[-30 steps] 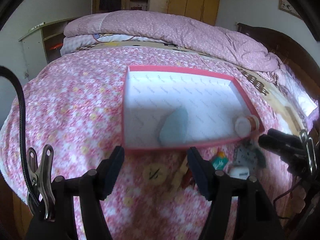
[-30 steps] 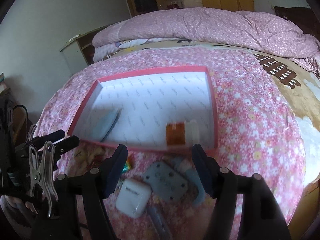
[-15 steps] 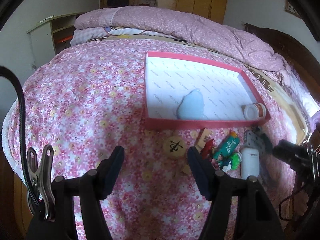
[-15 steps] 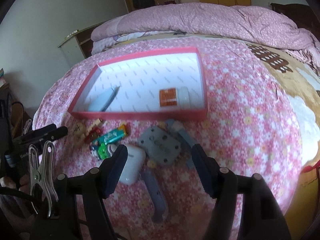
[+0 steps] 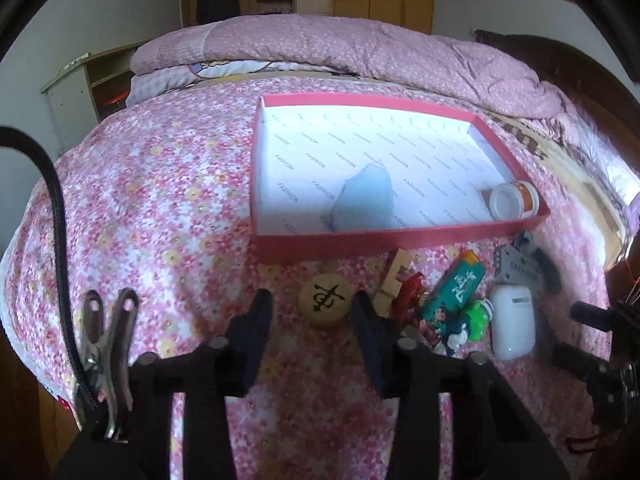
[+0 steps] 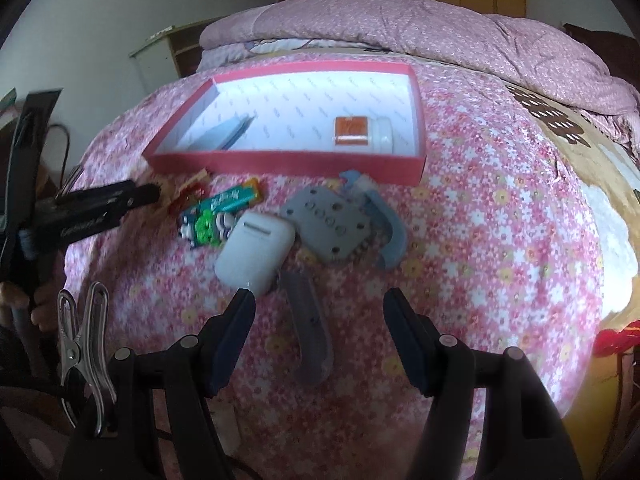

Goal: Organize rigid objects
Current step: 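Grasp the round wooden disc with the left gripper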

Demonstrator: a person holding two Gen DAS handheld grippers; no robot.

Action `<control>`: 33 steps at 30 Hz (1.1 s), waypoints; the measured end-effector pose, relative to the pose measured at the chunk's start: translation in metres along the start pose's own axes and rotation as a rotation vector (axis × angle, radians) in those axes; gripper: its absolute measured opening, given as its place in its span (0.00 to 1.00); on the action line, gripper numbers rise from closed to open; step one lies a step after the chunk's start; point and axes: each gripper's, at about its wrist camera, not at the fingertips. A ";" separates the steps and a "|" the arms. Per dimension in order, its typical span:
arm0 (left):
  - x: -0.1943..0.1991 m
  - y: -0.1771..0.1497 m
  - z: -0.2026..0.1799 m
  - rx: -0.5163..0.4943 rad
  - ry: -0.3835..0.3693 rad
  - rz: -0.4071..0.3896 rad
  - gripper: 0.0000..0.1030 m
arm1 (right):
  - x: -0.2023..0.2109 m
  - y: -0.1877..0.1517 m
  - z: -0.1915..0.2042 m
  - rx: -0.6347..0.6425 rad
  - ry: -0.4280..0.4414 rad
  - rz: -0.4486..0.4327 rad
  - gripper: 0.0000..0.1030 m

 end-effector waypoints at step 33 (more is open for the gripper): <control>0.004 -0.005 -0.004 0.008 -0.097 -0.033 0.32 | -0.015 -0.009 0.010 0.004 -0.014 -0.008 0.18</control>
Point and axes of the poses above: each gripper's, at about its wrist camera, not at the fingertips, and x roughly against the way its jaws point, z to its left, y to its top, and after that the axes turned 5 degrees about -y, right-handed
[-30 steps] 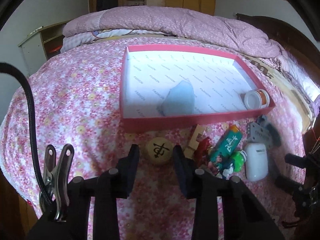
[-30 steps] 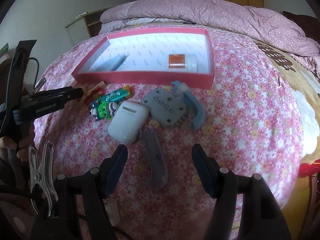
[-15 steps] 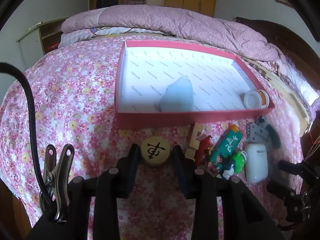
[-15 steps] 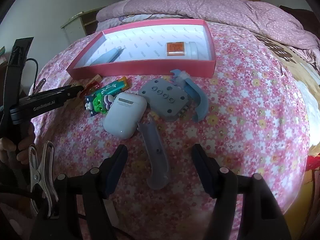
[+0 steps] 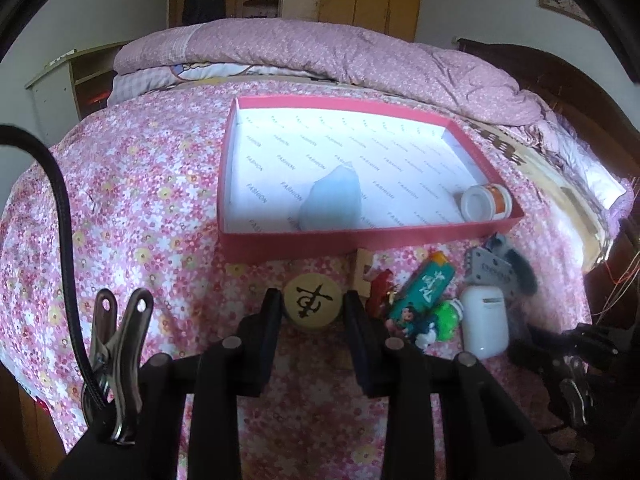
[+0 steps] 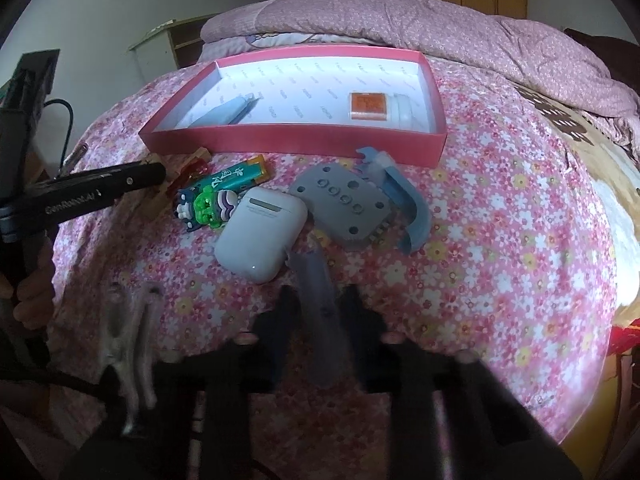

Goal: Organize rigid objects
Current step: 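Grasp the round wooden disc with the left gripper, then grasp the grey curved plastic handle with the right gripper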

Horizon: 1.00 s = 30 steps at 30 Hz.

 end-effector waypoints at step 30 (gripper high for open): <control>-0.036 0.082 0.015 0.028 0.049 -0.027 0.32 | 0.016 0.013 -0.015 -0.039 0.050 -0.050 0.18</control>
Point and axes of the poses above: each gripper's, at about its wrist camera, not at the fingertips, and x roughly against the way its jaws point, z to its left, y to its top, and after that the axes turned 5 degrees about -y, right-handed
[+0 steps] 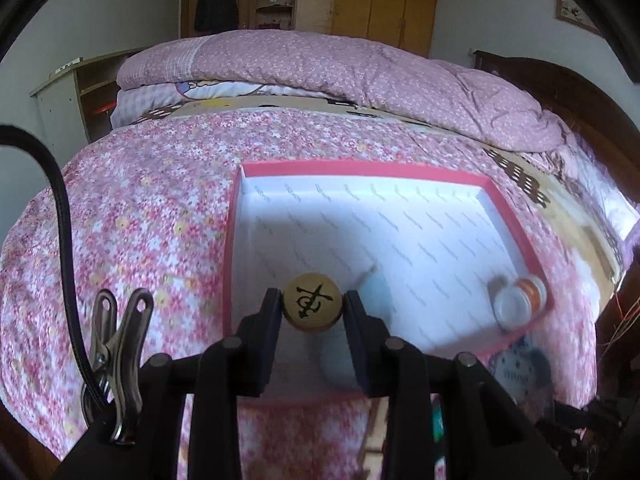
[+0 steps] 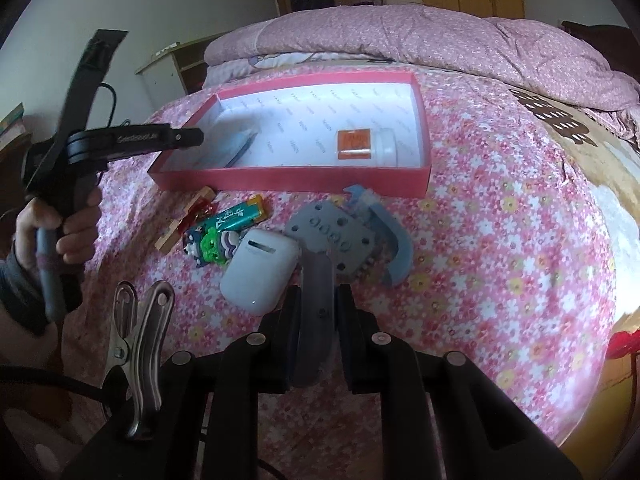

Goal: Organize rigid objects
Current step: 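Grasp the grey curved plastic handle with the right gripper, then lower the wooden disc and grey handle into the pink box, opening both grippers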

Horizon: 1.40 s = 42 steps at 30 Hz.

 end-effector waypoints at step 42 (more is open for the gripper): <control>-0.066 0.041 0.003 -0.023 0.069 0.021 0.32 | -0.103 0.165 -0.037 -0.014 -0.020 0.066 0.18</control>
Point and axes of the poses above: each gripper's, at about its wrist camera, not at the fingertips, and x roughly against the way its jaws point, z to its left, y to its top, and after that the axes turned 5 degrees about -y, right-handed
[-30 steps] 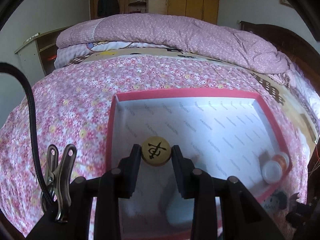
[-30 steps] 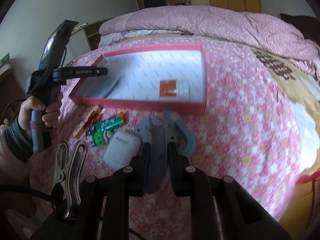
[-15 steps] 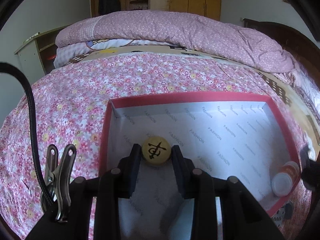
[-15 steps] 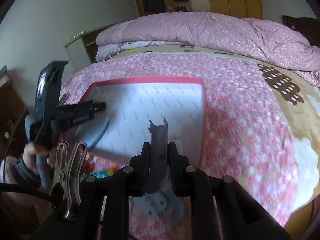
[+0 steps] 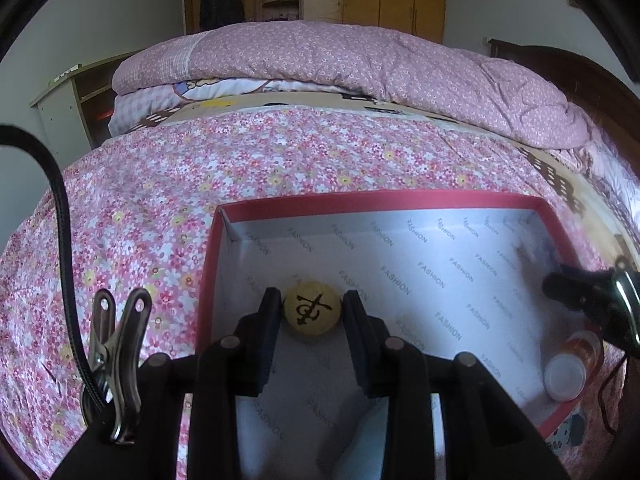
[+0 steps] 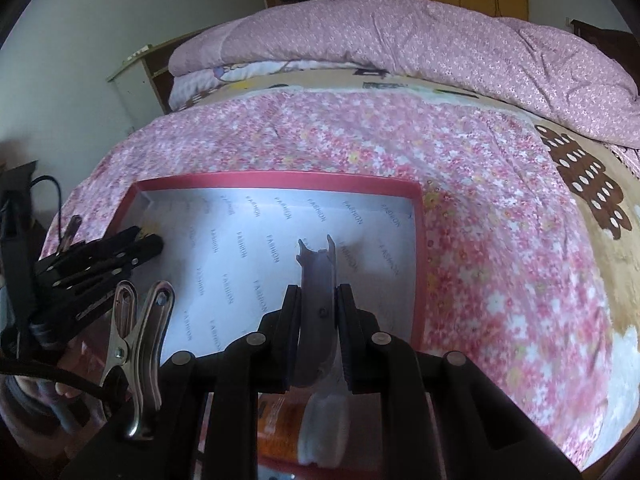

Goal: Organize rigid objects
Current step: 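Lower the wooden disc and grey handle into the pink box, opening both grippers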

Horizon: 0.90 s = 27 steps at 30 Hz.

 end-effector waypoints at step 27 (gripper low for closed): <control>0.019 0.005 -0.011 0.001 -0.004 0.026 0.61 | 0.017 -0.001 0.002 -0.030 0.027 -0.018 0.48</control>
Point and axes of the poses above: each gripper's, at about its wrist camera, not at the fingertips, and x roughly against the way its jaws point, z to its left, y to its top, and after that the axes turned 5 degrees about -y, right-handed
